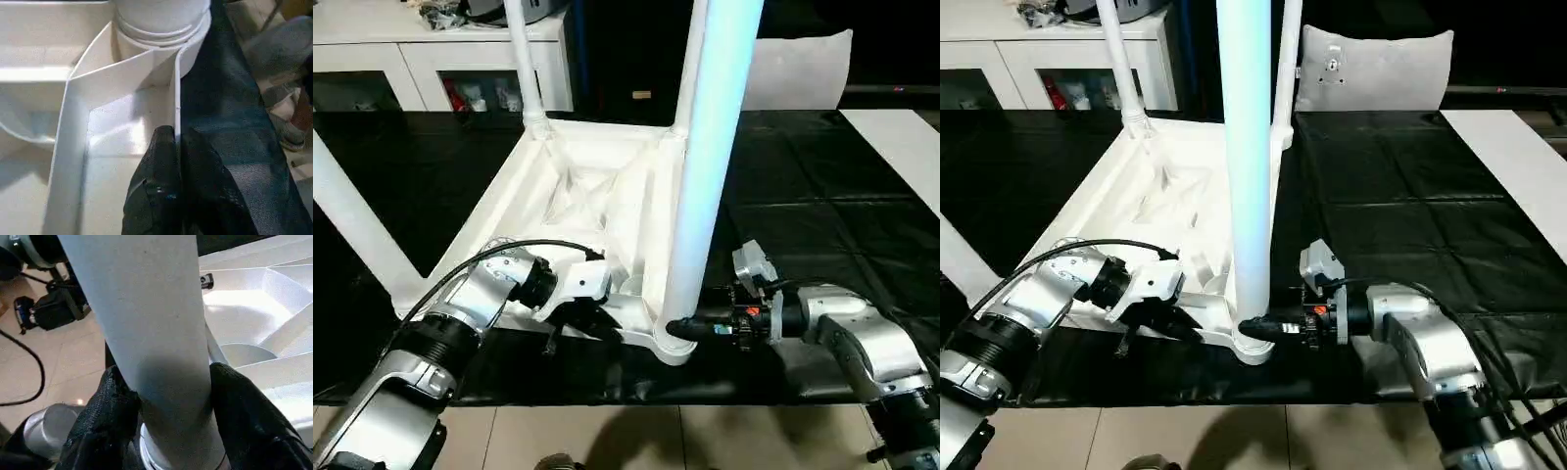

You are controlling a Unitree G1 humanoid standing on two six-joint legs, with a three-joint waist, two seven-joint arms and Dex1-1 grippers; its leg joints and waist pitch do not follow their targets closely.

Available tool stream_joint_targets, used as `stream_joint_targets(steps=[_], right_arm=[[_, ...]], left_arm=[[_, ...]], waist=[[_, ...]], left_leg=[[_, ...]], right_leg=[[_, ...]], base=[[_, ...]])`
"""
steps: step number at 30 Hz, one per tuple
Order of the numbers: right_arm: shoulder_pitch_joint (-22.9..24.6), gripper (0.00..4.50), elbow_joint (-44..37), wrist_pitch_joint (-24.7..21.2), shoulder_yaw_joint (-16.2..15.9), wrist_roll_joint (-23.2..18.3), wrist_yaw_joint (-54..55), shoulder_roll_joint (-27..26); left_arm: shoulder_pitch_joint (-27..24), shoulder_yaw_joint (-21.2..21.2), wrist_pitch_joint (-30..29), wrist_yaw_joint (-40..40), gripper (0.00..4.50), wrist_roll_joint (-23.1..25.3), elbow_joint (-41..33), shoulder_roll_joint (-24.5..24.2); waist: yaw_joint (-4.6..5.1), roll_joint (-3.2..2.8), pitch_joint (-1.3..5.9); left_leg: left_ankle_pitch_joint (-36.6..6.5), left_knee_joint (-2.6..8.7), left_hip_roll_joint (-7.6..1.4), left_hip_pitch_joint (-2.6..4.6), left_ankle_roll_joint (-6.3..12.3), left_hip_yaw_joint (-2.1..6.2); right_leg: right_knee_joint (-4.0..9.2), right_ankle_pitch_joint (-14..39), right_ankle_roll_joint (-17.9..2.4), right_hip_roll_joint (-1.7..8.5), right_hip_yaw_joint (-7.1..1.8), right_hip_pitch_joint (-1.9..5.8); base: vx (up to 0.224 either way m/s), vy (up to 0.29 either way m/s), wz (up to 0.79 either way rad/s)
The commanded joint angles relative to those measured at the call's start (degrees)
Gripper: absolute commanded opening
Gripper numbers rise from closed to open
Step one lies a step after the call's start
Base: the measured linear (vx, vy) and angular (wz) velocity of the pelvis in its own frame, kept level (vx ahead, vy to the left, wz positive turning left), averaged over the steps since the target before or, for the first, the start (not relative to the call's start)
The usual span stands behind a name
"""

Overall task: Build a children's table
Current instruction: Rotate leg to tighten

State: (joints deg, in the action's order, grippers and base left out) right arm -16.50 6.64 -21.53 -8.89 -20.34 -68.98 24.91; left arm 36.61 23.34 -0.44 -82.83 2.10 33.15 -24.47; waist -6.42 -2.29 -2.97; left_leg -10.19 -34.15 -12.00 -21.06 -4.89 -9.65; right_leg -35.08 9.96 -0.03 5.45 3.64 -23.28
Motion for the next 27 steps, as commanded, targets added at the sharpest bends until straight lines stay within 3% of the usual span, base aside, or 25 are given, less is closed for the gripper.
stream_joint_targets(steps=[1, 2, 4, 6, 7, 10, 13, 15, 17, 19, 23, 26, 27], right_arm=[[0.8, 2.02, 0.3, 0.0, 0.5, 1.9, 8.0, -2.8], [1.0, 2.01, 0.7, 0.3, 1.2, 2.8, 11.4, -4.1], [1.0, 1.98, 1.3, 0.1, 3.0, 4.1, 18.4, -7.0], [0.9, 1.98, 1.8, -0.2, 4.6, 5.1, 24.4, -9.6], [0.6, 1.96, 2.2, -0.4, 5.5, 6.1, 28.7, -11.3], [-0.5, 1.95, 3.1, -0.7, 7.2, 8.2, 37.0, -14.5], [-2.0, 1.95, 4.0, -1.7, 9.0, 10.0, 45.1, -17.6], [-3.3, 1.95, 4.2, -2.5, 10.0, 11.3, 50.6, -19.8], [-3.8, 2.49, 3.7, -2.3, 10.0, 12.3, 52.8, -21.0], [-3.4, 2.63, 2.8, -2.1, 10.7, 13.5, 56.3, -22.5], [-1.9, 2.93, 1.3, -1.8, 10.8, 13.3, 56.4, -22.6], [0.2, 3.15, -1.2, -0.4, 11.0, 12.9, 54.6, -21.1], [1.3, 3.30, -2.5, 0.9, 9.7, 14.4, 53.1, -19.0]], left_arm=[[0.6, -0.6, -3.3, 3.0, 0.00, -0.3, -3.5, 1.8], [0.5, -0.9, -4.9, 4.5, 0.00, -0.3, -4.1, 2.4], [0.2, -1.9, -8.8, 8.4, 0.00, -0.4, -5.8, 4.4], [0.1, -2.6, -11.9, 11.7, 0.00, -0.3, -7.2, 6.7], [0.4, -2.9, -13.9, 14.6, 0.00, 0.0, -7.3, 8.6], [2.1, -3.6, -15.0, 20.5, 0.00, 0.8, -4.7, 12.6], [4.2, -4.0, -13.9, 26.1, 0.00, 1.8, -1.2, 15.4], [6.0, -4.6, -12.3, 29.9, 0.00, 2.3, 1.8, 17.8], [7.0, -5.0, -11.5, 32.0, 0.00, 3.0, 2.9, 19.0], [7.3, -5.2, -11.0, 33.0, 0.00, 3.5, 2.8, 19.6], [7.0, -4.8, -9.9, 32.4, 0.00, 4.0, 2.5, 18.7], [6.9, -4.8, -7.9, 31.7, 0.00, 3.7, 3.7, 17.6], [6.7, -4.9, -7.1, 31.5, 0.00, 3.7, 4.0, 17.2]], waist=[[0.56, 0.40, 3.56], [0.80, 0.53, 3.48], [1.51, 0.32, 3.33], [2.22, 0.42, 3.31], [2.79, 0.45, 3.30], [4.02, 0.66, 3.39], [4.44, 0.58, 3.50], [4.54, 0.59, 3.69], [4.31, 0.45, 4.17], [4.28, 0.38, 4.41], [3.49, 0.21, 4.90], [3.11, 0.38, 4.57], [3.01, 0.36, 4.53]], left_leg=[[-16.5, 4.64, -0.74, 0.59, 0.04, -0.18], [-17.4, 4.70, -0.49, 0.56, -0.31, -0.02], [-18.5, 4.88, -0.52, 0.66, -1.02, 0.04], [-18.8, 5.01, -0.37, 0.39, -1.29, 0.26], [-18.7, 4.88, -0.25, 0.44, -1.27, 0.20], [-17.6, 4.58, 0.19, 0.07, -0.23, 0.15], [-16.7, 4.55, 0.26, -0.13, 0.33, 0.16], [-15.2, 4.41, 0.40, -0.16, 0.22, 0.12], [-11.5, 4.18, 0.24, -0.30, 0.55, 0.11], [-9.1, 4.00, 0.21, -0.47, 1.35, 0.01], [-3.3, 3.31, 0.14, -0.43, 4.70, -0.25], [-6.1, 3.47, 0.00, -0.35, 5.22, -0.41], [-6.8, 3.52, -0.01, -0.31, 4.99, -0.38]], right_leg=[[4.78, 19.9, -10.7, 2.39, -1.94, 2.56], [5.12, 22.8, -9.5, 2.31, -1.73, 2.73], [5.31, 24.1, -9.0, 2.25, -1.74, 2.47], [5.49, 25.8, -8.1, 2.31, -1.57, 2.79], [5.62, 25.9, -8.0, 2.19, -1.59, 2.50], [6.07, 26.7, -7.2, 2.04, -1.48, 2.58], [6.06, 25.3, -7.2, 1.87, -1.48, 2.59], [5.91, 23.1, -7.5, 1.80, -1.55, 2.69], [5.06, 15.2, -9.3, 1.79, -1.79, 3.03], [4.51, 9.6, -10.6, 1.68, -1.76, 3.22], [3.24, -3.0, -14.6, 1.59, -1.85, 3.34], [3.65, -0.1, -14.5, 1.77, -1.86, 3.32], [3.73, 1.1, -14.3, 1.79, -1.85, 3.34]], base=[[0.000, 0.000, 0.00], [0.000, 0.000, 0.00], [0.000, 0.000, 0.00], [0.000, 0.000, 0.00], [0.000, 0.000, 0.00], [0.000, 0.000, 0.00], [0.000, 0.000, 0.00], [0.000, 0.000, 0.00], [0.000, 0.000, 0.00], [0.000, 0.000, 0.00], [0.000, 0.000, 0.00], [0.000, 0.000, 0.00], [0.000, 0.000, 0.00]])
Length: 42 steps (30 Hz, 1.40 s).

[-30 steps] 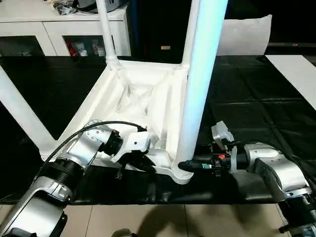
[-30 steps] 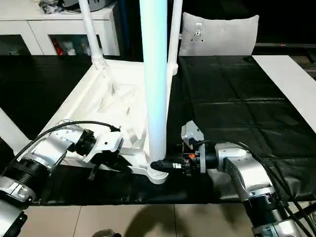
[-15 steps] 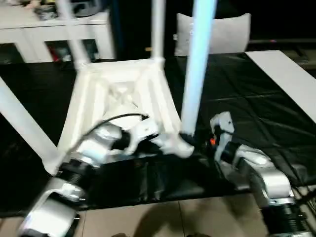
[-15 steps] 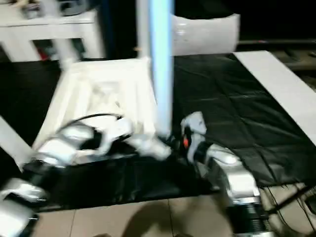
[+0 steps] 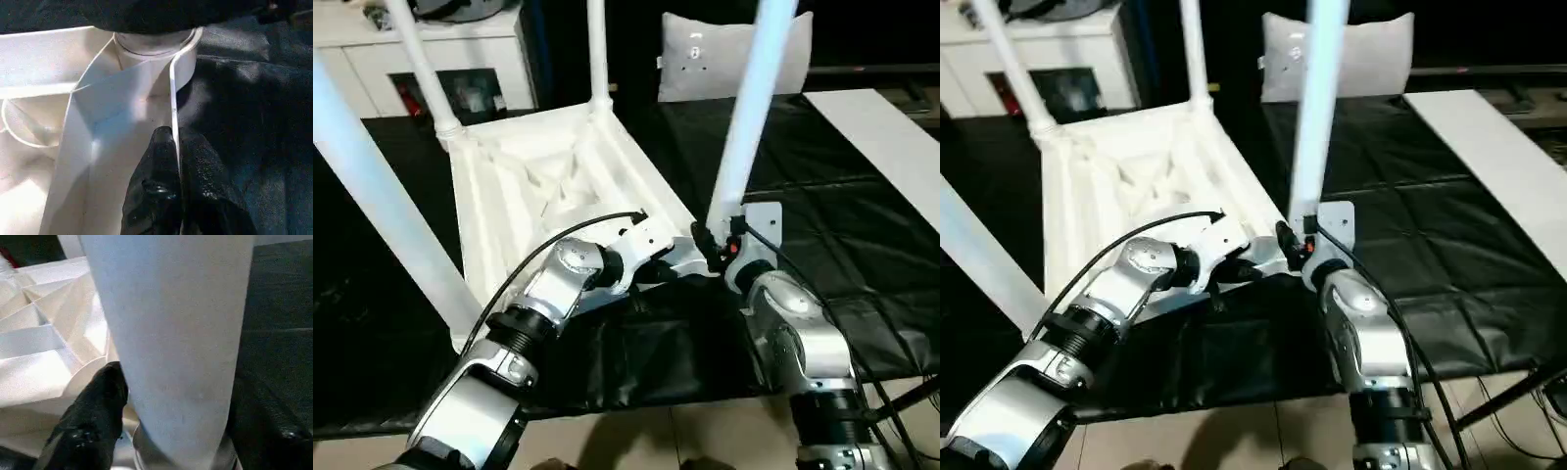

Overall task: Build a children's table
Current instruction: Rotate table base

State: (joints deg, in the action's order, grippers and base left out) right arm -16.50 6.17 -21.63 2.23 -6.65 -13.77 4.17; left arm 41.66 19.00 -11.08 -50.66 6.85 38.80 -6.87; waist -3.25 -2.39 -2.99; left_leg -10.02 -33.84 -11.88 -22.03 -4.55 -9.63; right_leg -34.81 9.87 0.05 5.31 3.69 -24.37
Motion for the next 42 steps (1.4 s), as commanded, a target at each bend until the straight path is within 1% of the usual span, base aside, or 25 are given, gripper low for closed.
stream_joint_targets(steps=[1, 2, 6, 9, 12, 13, 15, 16, 18, 19, 20, 23, 25, 27, 28, 29, 30, 31, 32, 34, 36, 39, 40, 41, 42], right_arm=[[1.9, 3.43, -2.7, 1.8, -2.4, 1.8, -2.8, 3.1], [2.5, 3.49, -3.3, 2.6, -2.8, 2.5, -3.0, 4.0], [6.6, 3.87, -9.4, 1.6, 0.0, -2.0, -6.8, 5.5], [9.7, 4.04, -14.3, 2.5, 2.2, -7.2, -11.1, 6.4], [11.4, 4.30, -17.2, 3.2, 1.3, -10.1, -15.9, 8.8], [11.7, 4.36, -17.9, 3.2, 1.4, -10.5, -16.2, 8.9], [12.0, 4.50, -19.3, 1.0, 1.7, -12.4, -17.4, 9.3], [12.4, 4.50, -20.9, -1.0, 1.6, -13.9, -18.9, 10.0], [12.4, 4.50, -21.5, -1.9, 1.4, -15.0, -20.3, 10.6], [11.6, 4.50, -21.9, -2.1, 0.9, -16.0, -22.0, 11.3], [10.7, 4.50, -22.0, -2.8, 0.6, -17.5, -22.9, 11.6], [9.5, 4.50, -21.6, -3.0, 0.1, -18.1, -23.4, 11.5], [7.8, 4.50, -21.3, -3.7, -0.8, -19.0, -24.1, 11.1], [7.1, 4.50, -21.0, -3.7, -0.9, -18.7, -23.8, 10.8], [5.1, 4.50, -19.2, -3.1, -1.2, -17.8, -22.6, 9.7], [4.7, 4.50, -18.8, -3.0, -1.2, -17.7, -22.4, 9.5], [4.7, 4.50, -18.8, -3.0, -1.2, -17.7, -22.4, 9.5], [4.1, 4.50, -18.0, -2.7, -1.5, -17.4, -22.1, 9.3], [3.7, 4.50, -17.5, -2.4, -1.6, -17.1, -21.9, 9.2], [2.3, 4.50, -15.1, -1.8, -2.3, -16.0, -21.4, 8.9], [-1.1, 4.50, -8.7, -0.4, -2.4, -12.3, -17.9, 8.7], [-3.0, 4.50, -4.8, 1.8, -1.2, -10.4, -15.4, 8.8], [-4.1, 4.50, -2.8, 2.7, 0.0, -9.9, -14.0, 9.0], [-5.3, 4.50, -0.6, 3.8, 1.7, -9.4, -12.0, 9.3], [-6.1, 4.50, 1.1, 4.7, 2.6, -8.9, -10.8, 9.8]], left_arm=[[1.5, -0.6, 4.0, -0.7, 0.00, -1.1, -1.5, -0.5], [1.4, -0.8, 4.2, -0.6, 0.00, -1.0, -1.4, -0.7], [0.6, -1.8, 5.4, 2.8, 0.00, -0.1, -0.8, -1.0], [-1.0, -4.9, 5.0, 2.6, 0.00, -4.0, -3.6, 0.1], [-3.0, -6.3, 3.7, 1.1, 0.43, -6.9, -7.8, 0.3], [-3.7, -6.6, 2.3, 0.8, 0.53, -7.7, -9.2, 0.3], [-4.9, -6.6, 0.9, -0.2, 0.68, -8.6, -11.4, 0.1], [-6.4, -6.4, 0.1, -0.9, 0.68, -9.3, -13.9, -0.2], [-7.7, -6.1, -0.5, -1.0, 0.87, -9.5, -16.0, -0.5], [-10.4, -6.6, -2.6, 0.0, 1.05, -10.0, -20.3, -0.7], [-12.7, -6.6, -4.5, 0.0, 1.05, -10.1, -23.8, -1.2], [-15.4, -6.2, -6.5, 0.2, 1.24, -9.9, -27.4, -2.1], [-19.7, -6.8, -9.8, 1.1, 1.45, -11.7, -33.7, -3.5], [-21.3, -7.3, -11.2, 1.5, 1.57, -12.5, -35.9, -4.1], [-26.9, -8.2, -13.2, 0.5, 1.68, -14.2, -42.0, -7.1], [-28.2, -8.4, -13.6, 0.2, 1.68, -14.7, -43.2, -7.7], [-28.2, -8.4, -13.6, 0.2, 1.80, -14.7, -43.2, -7.7], [-30.5, -9.3, -14.5, -0.2, 1.86, -15.4, -45.6, -8.6], [-32.1, -9.9, -15.2, -0.4, 1.86, -15.9, -47.4, -9.1], [-36.8, -11.1, -15.8, -1.9, 2.00, -16.3, -51.3, -11.8], [-42.7, -13.2, -17.1, -3.9, 2.00, -17.5, -55.6, -15.8], [-46.4, -14.8, -18.4, -5.1, 2.34, -19.4, -58.4, -19.1], [-49.1, -16.0, -19.0, -6.4, 2.38, -20.5, -60.1, -21.5], [-52.5, -17.5, -19.4, -8.1, 2.38, -21.2, -62.1, -24.4], [-54.6, -18.6, -19.4, -9.0, 2.38, -21.2, -63.1, -26.0]], waist=[[-0.44, 0.58, 4.28], [-0.42, 0.60, 4.28], [-0.61, 0.90, 3.96], [-0.28, 1.10, 3.86], [-0.21, 1.21, 3.81], [-0.33, 1.22, 3.93], [-0.46, 0.83, 4.05], [-0.45, 1.23, 3.86], [-0.54, 1.30, 3.61], [-0.47, 1.41, 3.47], [-0.26, 1.92, 3.49], [-0.04, 1.31, 3.49], [-0.10, 1.41, 3.20], [-0.17, 1.22, 3.32], [-0.14, 1.55, 3.29], [0.20, 1.42, 3.08], [0.27, 1.29, 3.04], [0.19, 1.53, 3.04], [0.05, 1.20, 3.10], [0.06, 1.49, 2.74], [0.09, 1.32, 2.70], [0.47, 1.17, 2.52], [0.64, 2.58, 2.12], [0.28, 1.90, 2.16], [0.54, 2.27, 1.93]], left_leg=[[-8.9, 3.34, -0.21, 0.78, 3.60, -0.48], [-9.2, 3.36, -0.20, 0.79, 3.42, -0.49], [-11.5, 3.63, -0.28, 0.60, 3.00, -0.39], [-12.5, 3.82, -0.16, 0.34, 2.76, -0.30], [-12.7, 3.82, -0.27, 0.21, 3.35, -0.26], [-11.7, 3.55, -0.28, 0.24, 3.78, -0.40], [-11.3, 3.52, -0.58, 0.51, 4.01, -0.39], [-11.9, 3.71, -0.60, 0.46, 4.18, -0.41], [-13.1, 3.89, -0.60, 0.45, 4.06, -0.35], [-14.0, 3.93, -0.53, 0.48, 3.60, -0.42], [-13.4, 4.08, -0.68, 0.13, 3.40, -0.28], [-14.3, 4.07, -0.63, 0.48, 2.68, -0.30], [-15.8, 4.22, -0.68, 0.67, 2.10, -0.32], [-15.7, 4.31, -0.82, 0.70, 1.65, -0.21], [-15.5, 4.46, -0.87, 0.44, 1.46, -0.06], [-15.8, 4.69, -0.78, 0.12, 1.29, 0.04], [-16.4, 4.63, -0.73, 0.40, 1.16, -0.07], [-16.8, 4.34, -0.66, 0.91, 1.02, -0.34], [-16.1, 4.50, -0.72, 0.77, 0.87, -0.27], [-16.8, 4.85, -0.76, 0.50, 0.65, -0.15], [-18.7, 4.83, -0.78, 0.77, 0.06, -0.06], [-20.4, 4.83, -0.63, 1.31, -1.00, -0.20], [-20.7, 5.07, -0.66, 0.83, -0.77, -0.25], [-21.7, 5.11, -0.63, 1.21, -0.81, -0.08], [-22.6, 5.20, -0.70, 1.17, -0.92, -0.09]], right_leg=[[3.94, 5.1, -13.0, 1.89, -1.96, 4.39], [3.95, 5.8, -12.8, 1.97, -2.00, 4.35], [4.55, 11.5, -10.4, 2.03, -1.96, 4.30], [4.85, 15.1, -9.0, 1.96, -1.80, 4.20], [5.00, 16.9, -8.6, 2.08, -1.78, 4.23], [4.95, 16.0, -9.2, 2.20, -1.88, 4.10], [4.76, 14.5, -10.7, 2.13, -1.89, 3.67], [4.76, 14.5, -10.7, 1.91, -1.81, 3.74], [4.89, 17.3, -9.9, 1.98, -1.73, 3.77], [5.24, 19.8, -8.8, 1.96, -1.77, 3.57], [5.02, 19.4, -8.6, 2.08, -1.79, 3.98], [5.37, 21.8, -7.5, 2.00, -1.89, 3.32], [5.65, 23.7, -6.8, 1.93, -1.89, 2.97], [5.38, 23.0, -7.1, 1.99, -1.95, 2.99], [5.13, 22.6, -7.1, 2.03, -1.85, 3.11], [5.05, 23.5, -6.8, 2.00, -1.79, 3.15], [5.27, 24.2, -6.5, 1.83, -1.81, 2.86], [5.58, 24.2, -6.1, 1.68, -2.05, 2.40], [5.36, 22.5, -6.4, 1.66, -2.15, 2.60], [5.13, 21.9, -6.8, 1.60, -2.03, 2.62], [5.14, 24.0, -6.5, 1.71, -2.03, 2.29], [5.42, 24.4, -6.4, 1.54, -2.20, 1.90], [5.43, 24.2, -6.4, 1.41, -2.14, 1.97], [5.21, 25.8, -6.0, 1.64, -2.22, 1.90], [5.42, 26.6, -5.7, 1.56, -2.22, 1.69]], base=[[0.000, 0.000, 0.00], [0.000, 0.000, 0.00], [0.000, 0.000, 0.00], [0.000, 0.000, 0.00], [0.000, 0.000, 0.00], [0.000, 0.000, 0.00], [0.000, 0.000, 0.00], [0.000, 0.000, 0.00], [0.000, 0.000, 0.00], [0.000, 0.000, 0.00], [0.000, 0.000, 0.00], [0.000, 0.000, 0.00], [0.000, 0.000, 0.00], [0.000, 0.000, 0.00], [0.000, 0.000, 0.00], [0.000, 0.000, 0.00], [0.000, 0.000, 0.00], [0.000, 0.000, 0.00], [0.000, 0.000, 0.00], [0.000, 0.000, 0.00], [0.000, 0.000, 0.00], [0.000, 0.000, 0.00], [0.000, 0.000, 0.00], [0.000, 0.000, 0.00], [0.000, 0.000, 0.00]])
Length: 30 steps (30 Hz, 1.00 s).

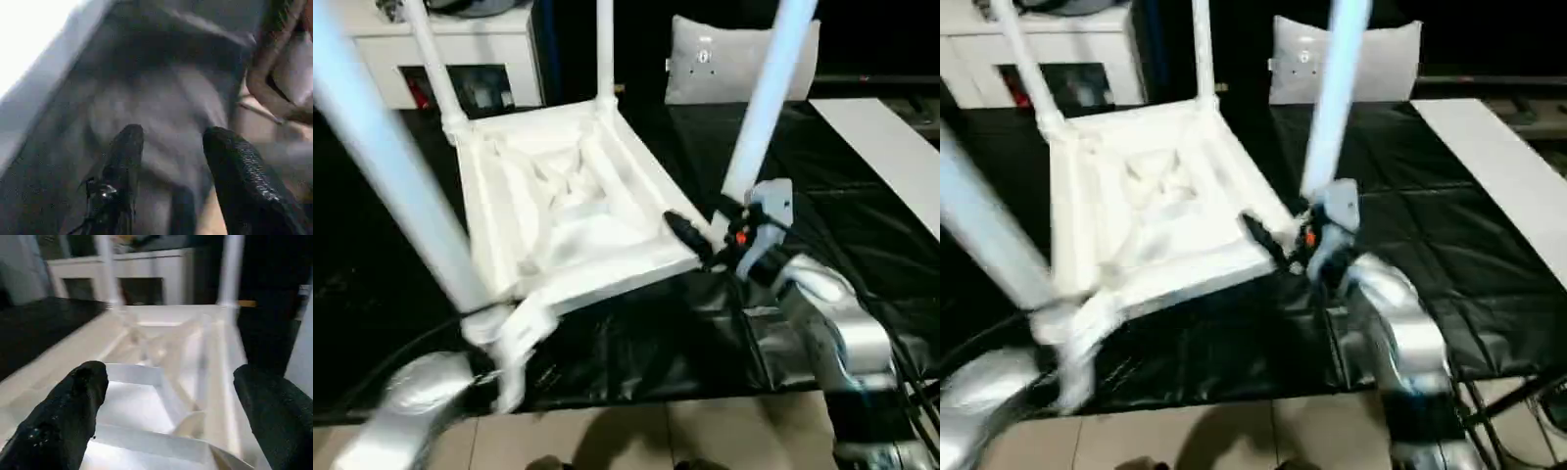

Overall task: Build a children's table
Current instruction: Rotate table base

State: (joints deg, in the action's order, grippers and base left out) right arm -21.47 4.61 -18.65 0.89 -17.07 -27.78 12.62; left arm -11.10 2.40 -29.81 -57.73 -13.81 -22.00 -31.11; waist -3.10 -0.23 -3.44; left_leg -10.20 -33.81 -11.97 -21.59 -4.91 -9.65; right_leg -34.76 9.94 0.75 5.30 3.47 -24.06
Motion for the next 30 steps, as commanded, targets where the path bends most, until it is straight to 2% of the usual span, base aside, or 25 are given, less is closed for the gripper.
stream_joint_targets(steps=[1, 2, 4, 5, 6, 7, 8, 11, 12, 13, 14, 15, 16, 18, 19, 20, 21, 22, 23, 26, 27, 29, 30], right_arm=[[-1.7, 4.50, 3.8, 2.4, 4.5, 1.8, 4.0, 1.7], [-2.7, 4.50, 6.2, 3.7, 5.4, 2.5, 5.1, 2.6], [-4.1, 4.50, 10.0, 5.6, 6.7, 3.6, 6.9, 4.4], [-4.6, 4.50, 11.4, 6.4, 7.1, 3.9, 7.1, 4.9], [-4.8, 4.50, 12.0, 6.7, 7.3, 4.0, 7.2, 5.1], [-5.2, 4.50, 14.1, 7.8, 7.9, 4.7, 7.8, 5.9], [-5.2, 4.50, 14.1, 7.8, 7.9, 4.7, 7.8, 5.9], [-3.9, 4.50, 13.6, 6.6, 6.4, 4.6, 5.3, 6.3], [-2.2, 4.50, 11.7, 4.9, 4.7, 4.2, 2.9, 6.2], [-1.6, 4.50, 10.8, 4.2, 4.0, 4.1, 1.8, 6.2], [-0.1, 4.50, 9.4, 1.7, 1.7, 3.8, 0.0, 6.3], [0.7, 4.50, 8.7, 0.9, 0.8, 3.9, -0.6, 6.2], [1.4, 4.50, 8.3, 0.2, -0.2, 4.0, -1.0, 6.1], [2.2, 4.50, 8.3, -1.0, -1.6, 4.5, -0.8, 5.7], [2.8, 4.50, 9.2, -1.8, -2.9, 5.7, 0.5, 4.6], [2.9, 4.50, 9.7, -2.8, -3.3, 6.5, 1.8, 3.9], [3.0, 4.50, 9.8, -3.1, -3.6, 6.7, 2.1, 3.8], [3.1, 4.50, 10.0, -4.2, -4.3, 8.0, 3.1, 3.3], [3.1, 4.50, 10.1, -4.5, -4.4, 8.3, 3.4, 3.2], [2.6, 4.50, 10.9, -6.5, -6.6, 10.2, 4.5, 2.9], [2.5, 4.50, 11.1, -6.5, -6.8, 10.3, 4.5, 2.9], [1.1, 4.50, 13.7, -5.8, -7.7, 11.3, 4.7, 2.5], [0.8, 4.50, 14.2, -5.7, -7.8, 11.5, 4.9, 2.3]], left_arm=[[-3.1, -2.7, -0.5, -2.4, 2.38, -0.5, -2.9, -2.7], [-5.0, -3.9, -0.8, -3.1, 2.38, -0.7, -4.2, -4.2], [-8.2, -7.1, -2.4, -5.6, 2.38, -2.4, -6.6, -7.0], [-9.3, -9.1, -2.8, -6.5, 2.38, -3.1, -7.2, -8.1], [-9.7, -9.9, -2.9, -6.8, 2.38, -3.4, -7.4, -8.5], [-10.2, -14.3, -2.9, -7.4, 2.38, -4.1, -6.5, -10.6], [-10.2, -14.3, -2.9, -7.4, 2.38, -4.1, -6.5, -10.6], [-6.1, -19.3, -0.7, -6.8, 2.38, -5.6, -2.0, -12.8], [-1.7, -20.8, -0.4, -5.8, 2.38, -7.4, 0.5, -12.6], [0.2, -21.3, -0.4, -5.4, 2.38, -8.2, 1.5, -12.3], [3.4, -20.9, -0.9, -5.3, 2.38, -9.8, 2.6, -12.0], [4.8, -20.5, -1.3, -5.3, 2.38, -10.5, 3.1, -11.8], [6.2, -19.9, -1.8, -5.5, 2.38, -11.0, 3.7, -11.6], [8.6, -18.3, -2.3, -6.2, 2.47, -11.4, 4.7, -11.2], [11.8, -15.6, -2.1, -7.6, 2.47, -10.8, 6.8, -10.6], [14.0, -14.0, -1.5, -8.2, 2.47, -10.4, 8.4, -10.0], [14.8, -13.4, -1.4, -8.3, 2.47, -10.3, 8.9, -9.7], [17.5, -11.6, -1.2, -9.2, 2.47, -10.5, 11.0, -8.7], [18.0, -11.2, -1.3, -9.4, 2.47, -10.6, 11.3, -8.5], [22.5, -6.7, -1.7, -10.9, 2.47, -11.4, 13.9, -6.4], [22.9, -6.4, -1.4, -10.7, 2.61, -11.1, 14.2, -6.2], [25.5, -4.1, 0.5, -9.5, 2.77, -9.2, 16.9, -4.0], [25.8, -3.8, 0.8, -9.4, 2.83, -8.9, 17.3, -3.7]], waist=[[0.40, -0.04, 2.16], [0.27, 0.20, 2.21], [0.14, 0.15, 2.17], [-0.11, 0.16, 2.20], [-0.01, 0.25, 2.16], [-0.01, 0.46, 2.20], [0.03, 0.47, 2.22], [0.24, 0.70, 2.38], [0.14, 0.48, 2.50], [-0.18, 0.27, 2.55], [0.08, 0.03, 2.65], [0.09, 0.22, 2.64], [-0.08, 0.41, 2.92], [0.22, 0.61, 3.30], [0.36, 0.41, 3.41], [0.37, 0.39, 3.37], [0.31, 0.06, 3.45], [0.36, 0.21, 3.48], [0.27, 0.13, 3.51], [0.09, -0.19, 3.63], [-0.04, -0.15, 3.65], [-0.15, -0.58, 3.69], [-0.06, -0.42, 3.61]], left_leg=[[-23.3, 5.32, -0.58, 0.77, -0.70, 0.00], [-24.6, 5.18, -0.63, 1.43, -1.24, -0.14], [-25.0, 5.28, -0.57, 1.38, -1.43, -0.07], [-25.5, 5.17, -0.55, 1.69, -1.64, -0.15], [-25.6, 5.26, -0.50, 1.43, -1.61, -0.11], [-25.4, 5.26, -0.36, 1.23, -1.48, -0.07], [-25.2, 5.25, -0.28, 1.05, -1.48, -0.08], [-24.1, 5.10, -0.06, 0.92, -0.90, -0.13], [-24.2, 5.00, 0.09, 1.10, -0.78, -0.16], [-24.4, 4.79, 0.12, 1.83, -0.77, -0.38], [-23.4, 5.15, -0.04, 0.96, -1.22, 0.13], [-23.0, 5.33, -0.08, 0.68, -1.40, 0.22], [-22.6, 5.12, -0.20, 1.24, -1.42, 0.06], [-19.8, 4.96, -0.09, 0.69, -1.36, 0.01], [-18.6, 4.70, -0.02, 1.08, -1.15, -0.29], [-18.3, 4.75, 0.01, 1.05, -1.22, -0.29], [-18.1, 4.71, 0.02, 1.27, -1.39, -0.33], [-17.9, 4.64, 0.07, 1.35, -1.67, -0.44], [-17.9, 4.64, 0.01, 1.35, -1.97, -0.42], [-17.1, 4.52, 0.03, 1.44, -2.46, -0.46], [-17.2, 4.49, 0.00, 1.46, -2.48, -0.48], [-17.5, 4.45, -0.01, 1.47, -2.64, -0.42], [-18.0, 4.44, 0.03, 1.59, -2.68, -0.54]], right_leg=[[5.46, 27.7, -5.9, 1.42, -1.97, 1.33], [5.70, 28.3, -5.4, 1.30, -2.02, 0.85], [5.51, 27.4, -5.5, 1.17, -2.18, 0.94], [5.50, 26.7, -5.6, 1.11, -2.25, 0.73], [5.40, 26.3, -5.6, 1.09, -2.27, 0.93], [5.29, 25.9, -5.5, 1.03, -2.25, 1.15], [5.24, 25.8, -5.5, 1.01, -2.25, 1.26], [5.22, 25.5, -5.1, 0.94, -2.33, 1.53], [5.24, 25.7, -5.1, 0.81, -2.31, 1.49], [5.52, 25.2, -5.4, 0.68, -2.51, 0.96], [4.86, 23.3, -6.5, 0.97, -2.43, 1.99], [4.80, 23.0, -6.5, 0.96, -2.35, 2.36], [4.68, 21.6, -7.1, 0.94, -2.52, 1.98], [4.04, 18.4, -8.6, 1.02, -2.68, 2.60], [3.94, 16.2, -9.7, 0.87, -2.83, 2.28], [3.98, 16.2, -9.9, 0.89, -2.82, 2.31], [3.93, 16.1, -10.1, 0.85, -2.82, 2.19], [3.92, 15.5, -10.5, 0.87, -2.83, 2.25], [3.83, 15.5, -10.6, 0.95, -2.84, 2.39], [3.66, 13.9, -11.0, 0.93, -2.86, 2.57], [3.67, 14.0, -11.0, 0.99, -2.87, 2.64], [3.65, 14.0, -11.1, 1.02, -2.81, 2.67], [3.90, 14.7, -11.1, 0.90, -2.78, 2.49]], base=[[0.000, 0.000, 0.00], [0.000, 0.000, 0.00], [0.000, 0.000, 0.00], [0.000, 0.000, 0.00], [0.000, 0.000, 0.00], [0.000, 0.000, 0.00], [0.000, 0.000, 0.00], [0.000, 0.000, 0.00], [0.000, 0.000, 0.00], [0.000, 0.000, 0.00], [0.000, 0.000, 0.00], [0.000, 0.000, 0.00], [0.000, 0.000, 0.00], [0.000, 0.000, 0.00], [0.000, 0.000, 0.00], [0.000, 0.000, 0.00], [0.000, 0.000, 0.00], [0.000, 0.000, 0.00], [0.000, 0.000, 0.00], [0.000, 0.000, 0.00], [0.000, 0.000, 0.00], [0.000, 0.000, 0.00], [0.000, 0.000, 0.00]])
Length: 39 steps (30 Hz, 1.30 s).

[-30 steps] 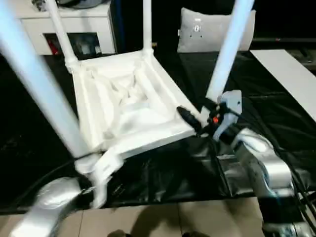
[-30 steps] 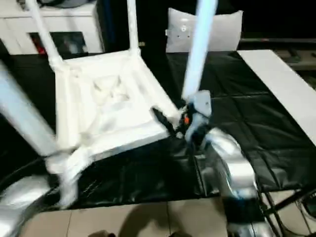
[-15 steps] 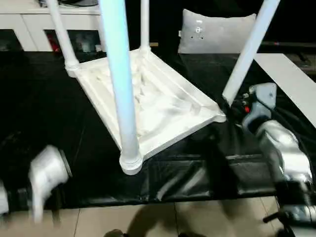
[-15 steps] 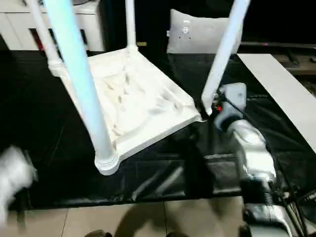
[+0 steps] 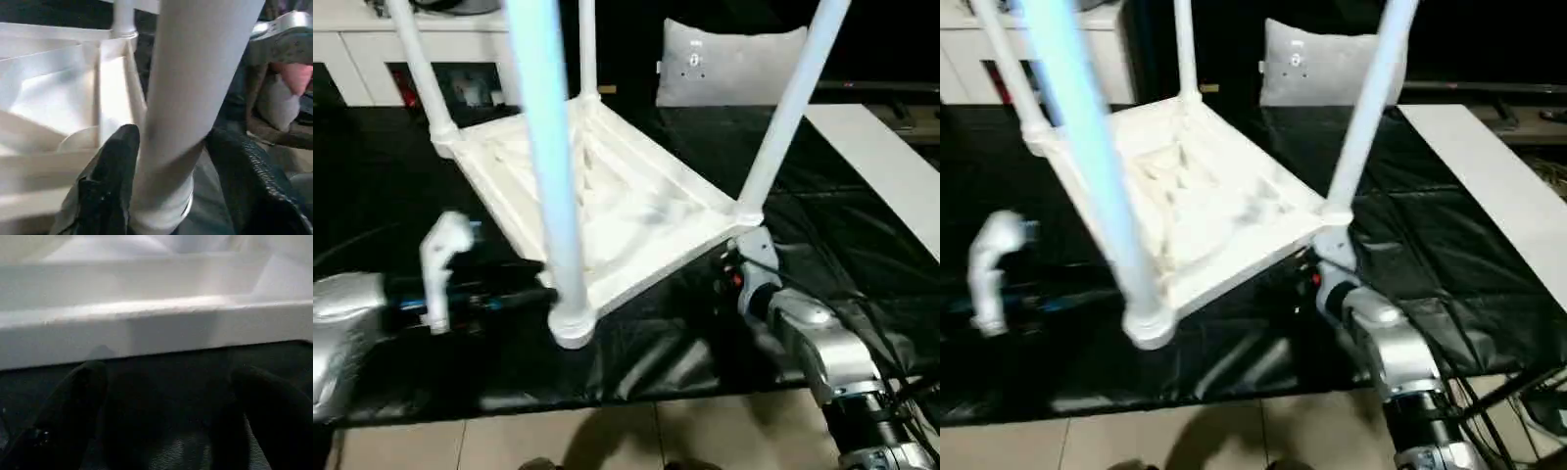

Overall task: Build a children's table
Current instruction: Rotate table base

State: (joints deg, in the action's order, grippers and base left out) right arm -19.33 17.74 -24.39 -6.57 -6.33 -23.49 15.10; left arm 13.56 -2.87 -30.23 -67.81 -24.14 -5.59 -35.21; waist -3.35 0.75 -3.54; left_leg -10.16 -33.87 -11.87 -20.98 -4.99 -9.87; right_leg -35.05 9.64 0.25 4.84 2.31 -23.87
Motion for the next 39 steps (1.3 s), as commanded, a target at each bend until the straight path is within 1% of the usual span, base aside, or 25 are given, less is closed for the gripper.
stream_joint_targets(steps=[1, 2, 3, 5, 6, 7, 8, 10, 11, 12, 13, 14, 17, 19, 23, 24, 26, 28, 29, 30, 32, 33, 34, 35, 39], right_arm=[[-2.6, 4.50, 3.5, 0.5, -0.7, 1.3, 1.0, -0.7], [-3.8, 4.50, 5.7, 1.1, -0.9, 1.8, 1.2, -1.4], [-4.4, 4.50, 6.6, 1.6, -0.9, 1.9, 1.3, -1.7], [-6.6, 4.50, 10.0, 3.6, -0.5, 1.8, 1.7, -3.2], [-7.0, 4.50, 10.5, 3.9, -0.5, 1.9, 1.8, -3.4], [-7.6, 4.50, 11.2, 4.7, -0.5, 2.1, 1.9, -3.7], [-8.7, 4.50, 12.0, 5.6, -0.1, 2.0, 2.2, -4.4], [-9.4, 4.50, 12.5, 6.5, -0.3, 2.0, 1.9, -4.7], [-9.7, 4.50, 12.7, 7.1, -0.5, 2.0, 1.7, -4.9], [-10.3, 4.50, 13.3, 7.7, -0.7, 2.1, 1.3, -5.3], [-10.4, 4.50, 13.4, 7.7, -0.7, 2.1, 1.3, -5.3], [-10.8, 4.50, 14.0, 8.0, -0.8, 2.3, 0.8, -5.6], [-11.3, 4.50, 15.3, 9.2, -0.7, 2.6, 0.8, -6.0], [-11.5, 4.50, 15.9, 9.7, -0.7, 2.7, 0.7, -6.1], [-12.1, 4.50, 17.4, 11.3, -0.6, 3.0, 0.3, -6.5], [-12.2, 4.50, 17.5, 11.4, -0.7, 3.1, 0.3, -6.6], [-12.3, 4.50, 17.8, 11.7, -0.7, 3.0, -0.1, -6.9], [-12.4, 4.50, 18.1, 11.9, -0.7, 3.1, -0.3, -7.0], [-12.5, 4.50, 18.2, 12.0, -0.6, 3.1, -0.4, -7.1], [-12.5, 4.50, 18.4, 12.3, -0.5, 3.2, -0.6, -7.1], [-12.5, 4.50, 18.9, 13.4, -0.5, 3.2, -1.7, -7.5], [-12.5, 4.50, 19.0, 13.5, -0.5, 3.3, -1.6, -7.5], [-12.6, 4.50, 19.1, 13.8, -0.4, 3.4, -1.3, -7.7], [-12.6, 4.50, 19.1, 13.8, -0.4, 3.4, -1.3, -7.7], [-13.1, 4.50, 19.8, 14.6, 0.8, 3.3, 0.1, -7.5]], left_arm=[[2.4, 2.8, 1.9, 0.9, 2.91, 1.6, 1.8, 2.0], [3.2, 3.9, 1.4, 0.5, 3.09, 0.9, 1.7, 3.3], [3.4, 4.4, 1.0, 0.4, 3.15, 0.4, 1.3, 3.8], [4.0, 6.1, -0.2, 0.6, 3.21, -1.1, -0.3, 6.2], [4.2, 6.4, -0.3, 0.8, 3.31, -1.3, -0.4, 6.7], [4.4, 7.1, -0.4, 1.0, 3.54, -1.5, -0.7, 7.3], [4.6, 8.5, -0.2, 1.3, 3.59, -1.2, -1.1, 8.2], [4.7, 9.7, 0.1, 1.4, 3.68, -0.9, -1.3, 9.0], [4.7, 10.3, 0.1, 1.4, 3.82, -0.9, -1.6, 9.4], [4.9, 11.6, 0.0, 1.4, 3.82, -1.2, -2.2, 10.5], [4.9, 11.6, 0.0, 1.4, 3.98, -1.2, -2.3, 10.5], [5.2, 12.5, -0.4, 1.5, 4.14, -1.6, -3.0, 11.6], [6.0, 14.0, -1.1, 2.6, 4.22, -1.9, -3.8, 14.0], [6.4, 14.8, -1.1, 3.1, 4.42, -2.0, -3.9, 15.1], [7.8, 17.8, -0.6, 4.5, 4.42, -1.4, -3.7, 19.1], [8.2, 18.2, -0.2, 4.9, 4.42, -0.9, -3.3, 19.9], [9.1, 18.9, 0.6, 5.8, 4.42, -0.4, -2.2, 21.9], [9.6, 19.3, 1.2, 6.4, 4.42, 0.0, -1.6, 22.9], [9.9, 19.5, 1.5, 6.6, 4.42, 0.2, -1.3, 23.4], [10.2, 19.8, 1.6, 7.0, 4.42, 0.3, -1.0, 23.8], [10.7, 20.5, 1.9, 7.7, 4.42, 0.3, -0.7, 25.4], [10.8, 20.6, 2.1, 7.9, 4.42, 0.4, -0.5, 25.7], [11.0, 20.7, 2.7, 8.3, 4.42, 0.8, 0.0, 26.2], [11.0, 20.7, 2.7, 8.3, 4.42, 0.8, 0.0, 26.2], [11.9, 20.2, 5.7, 10.5, 4.42, 3.3, 2.4, 26.9]], waist=[[0.10, -1.35, 3.73], [0.05, -1.22, 3.82], [0.04, -1.35, 3.83], [0.12, -1.22, 3.92], [0.22, -1.21, 3.87], [0.25, -0.94, 3.92], [0.29, -1.04, 3.98], [0.51, -0.69, 4.01], [0.58, -0.76, 4.01], [0.64, -0.78, 3.98], [0.71, -0.57, 4.09], [0.93, -0.59, 4.10], [1.09, -0.58, 4.30], [1.17, -0.49, 4.25], [1.06, -0.72, 4.14], [1.17, -0.68, 4.10], [1.20, -0.65, 4.07], [1.18, -0.64, 4.12], [1.17, -0.57, 4.11], [1.14, -0.77, 4.10], [1.22, -0.85, 4.16], [1.24, -0.69, 4.18], [1.21, -0.82, 4.21], [1.25, -0.70, 4.25], [1.27, -0.75, 4.20]], left_leg=[[-18.5, 4.44, -0.08, 1.09, -2.72, -0.30], [-18.6, 4.42, -0.05, 0.85, -2.93, -0.20], [-18.4, 4.42, -0.13, 0.84, -3.00, -0.14], [-17.8, 4.29, -0.13, 0.77, -3.04, -0.18], [-17.8, 4.36, -0.16, 0.63, -2.92, -0.22], [-17.0, 4.31, -0.14, 0.60, -2.58, -0.20], [-16.7, 4.27, -0.17, 0.58, -2.54, -0.18], [-16.5, 4.30, -0.15, 0.43, -2.26, -0.18], [-16.1, 4.21, -0.15, 0.47, -2.10, -0.21], [-16.1, 4.22, -0.17, 0.43, -2.01, -0.23], [-15.3, 4.17, -0.20, 0.29, -1.87, -0.20], [-14.6, 4.13, -0.21, 0.18, -1.64, -0.22], [-12.3, 3.88, -0.21, 0.09, -1.01, -0.33], [-12.0, 3.80, -0.14, 0.01, -0.70, -0.42], [-13.5, 3.74, -0.26, 0.34, -0.70, -0.49], [-13.8, 3.77, -0.23, 0.21, -0.73, -0.49], [-14.6, 3.80, -0.23, 0.32, -0.81, -0.44], [-14.6, 3.80, -0.23, 0.26, -0.76, -0.38], [-15.0, 3.74, -0.21, 0.39, -0.63, -0.46], [-15.1, 3.73, -0.20, 0.39, -0.68, -0.42], [-14.7, 3.75, -0.21, 0.15, -0.66, -0.31], [-14.6, 3.68, -0.20, 0.16, -0.52, -0.36], [-14.5, 3.69, -0.21, 0.19, -0.44, -0.34], [-14.3, 3.64, -0.21, 0.15, -0.35, -0.38], [-14.6, 3.67, -0.21, 0.26, -0.01, -0.39]], right_leg=[[4.19, 15.4, -10.6, 1.45, -1.61, 2.30], [4.18, 16.7, -10.4, 1.67, -1.59, 2.59], [4.11, 16.7, -10.4, 1.74, -1.61, 2.56], [3.99, 16.0, -10.7, 1.68, -1.56, 2.61], [4.04, 15.8, -10.8, 1.74, -1.61, 2.70], [4.04, 15.4, -10.5, 1.62, -1.54, 2.81], [3.90, 15.1, -10.6, 1.67, -1.55, 2.82], [3.93, 15.5, -10.7, 1.67, -1.47, 2.93], [3.94, 15.2, -10.7, 1.63, -1.51, 2.89], [3.95, 15.2, -10.7, 1.66, -1.52, 2.88], [3.85, 14.9, -10.8, 1.79, -1.51, 3.10], [3.81, 13.9, -11.0, 1.74, -1.54, 3.14], [3.47, 10.0, -12.2, 1.64, -1.55, 3.33], [3.52, 9.7, -12.5, 1.60, -1.56, 3.35], [3.82, 11.7, -12.5, 1.56, -1.61, 3.17], [3.86, 11.9, -12.4, 1.50, -1.61, 3.22], [4.04, 13.0, -11.9, 1.45, -1.56, 3.23], [4.02, 13.3, -11.7, 1.47, -1.54, 3.29], [4.21, 13.7, -11.6, 1.43, -1.55, 3.13], [4.17, 13.9, -11.6, 1.46, -1.54, 3.14], [4.06, 13.2, -11.7, 1.47, -1.49, 3.39], [4.15, 13.0, -11.8, 1.46, -1.49, 3.35], [4.14, 12.8, -11.9, 1.46, -1.47, 3.33], [4.07, 12.1, -12.2, 1.43, -1.50, 3.38], [4.18, 12.3, -12.3, 1.35, -1.43, 3.27]], base=[[0.000, 0.000, 0.00], [0.000, 0.000, 0.00], [0.000, 0.000, 0.00], [0.000, 0.000, 0.00], [0.000, 0.000, 0.00], [0.000, 0.000, 0.00], [0.000, 0.000, 0.00], [0.000, 0.000, 0.00], [0.000, 0.000, 0.00], [0.000, 0.000, 0.00], [0.000, 0.000, 0.00], [0.000, 0.000, 0.00], [0.000, 0.000, 0.00], [0.000, 0.000, 0.00], [0.000, 0.000, 0.00], [0.000, 0.000, 0.00], [0.000, 0.000, 0.00], [0.000, 0.000, 0.00], [0.000, 0.000, 0.00], [0.000, 0.000, 0.00], [0.000, 0.000, 0.00], [0.000, 0.000, 0.00], [0.000, 0.000, 0.00], [0.000, 0.000, 0.00], [0.000, 0.000, 0.00]])
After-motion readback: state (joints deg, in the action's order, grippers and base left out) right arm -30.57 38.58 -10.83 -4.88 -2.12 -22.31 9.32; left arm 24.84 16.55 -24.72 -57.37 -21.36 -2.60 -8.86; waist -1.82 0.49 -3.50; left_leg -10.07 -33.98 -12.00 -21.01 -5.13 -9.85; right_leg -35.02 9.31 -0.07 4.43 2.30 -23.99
